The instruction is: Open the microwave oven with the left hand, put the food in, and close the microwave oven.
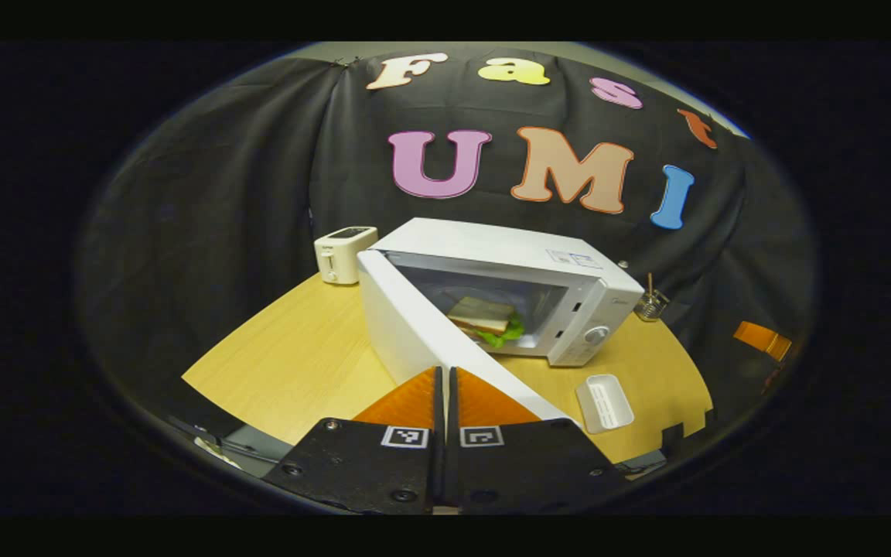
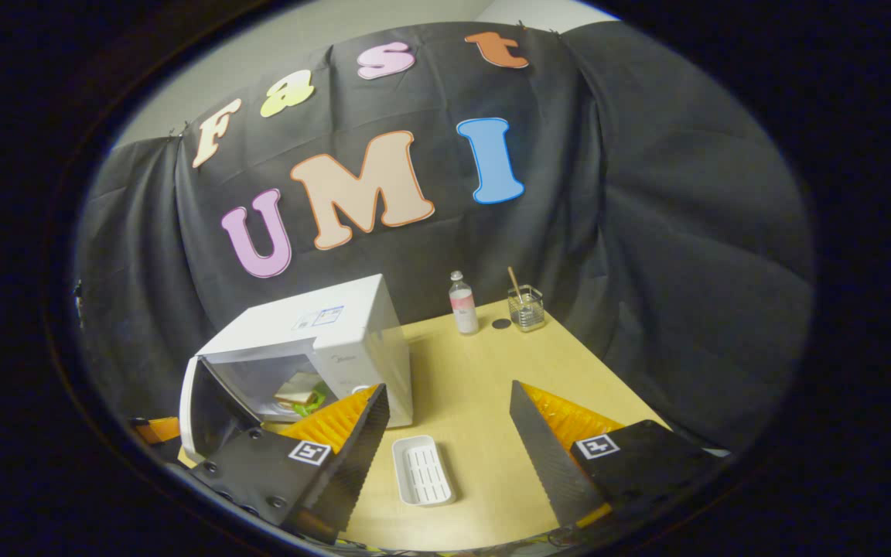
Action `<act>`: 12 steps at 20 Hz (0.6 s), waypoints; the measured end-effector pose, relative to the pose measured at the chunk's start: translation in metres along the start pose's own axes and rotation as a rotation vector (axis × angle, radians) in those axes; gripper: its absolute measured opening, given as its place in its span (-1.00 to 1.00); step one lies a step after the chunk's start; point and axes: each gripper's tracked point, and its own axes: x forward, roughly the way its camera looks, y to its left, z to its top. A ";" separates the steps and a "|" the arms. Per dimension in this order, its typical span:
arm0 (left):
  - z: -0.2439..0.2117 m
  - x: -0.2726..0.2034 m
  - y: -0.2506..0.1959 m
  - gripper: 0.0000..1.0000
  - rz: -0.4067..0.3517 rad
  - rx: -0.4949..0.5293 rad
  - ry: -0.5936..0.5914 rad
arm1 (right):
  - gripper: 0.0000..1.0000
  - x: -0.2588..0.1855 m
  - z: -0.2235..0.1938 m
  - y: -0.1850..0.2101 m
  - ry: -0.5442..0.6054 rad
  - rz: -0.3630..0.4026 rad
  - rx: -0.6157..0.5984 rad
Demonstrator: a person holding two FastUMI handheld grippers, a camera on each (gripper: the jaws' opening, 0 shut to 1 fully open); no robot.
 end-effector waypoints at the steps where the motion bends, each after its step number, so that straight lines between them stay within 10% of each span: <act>1: 0.001 0.003 -0.010 -1.00 -0.012 -0.002 -0.005 | 0.80 -0.001 0.001 -0.003 0.001 0.005 0.003; 12: 0.015 0.050 -0.091 -0.98 -0.116 0.017 -0.046 | 0.80 -0.009 0.011 -0.021 0.002 0.047 0.016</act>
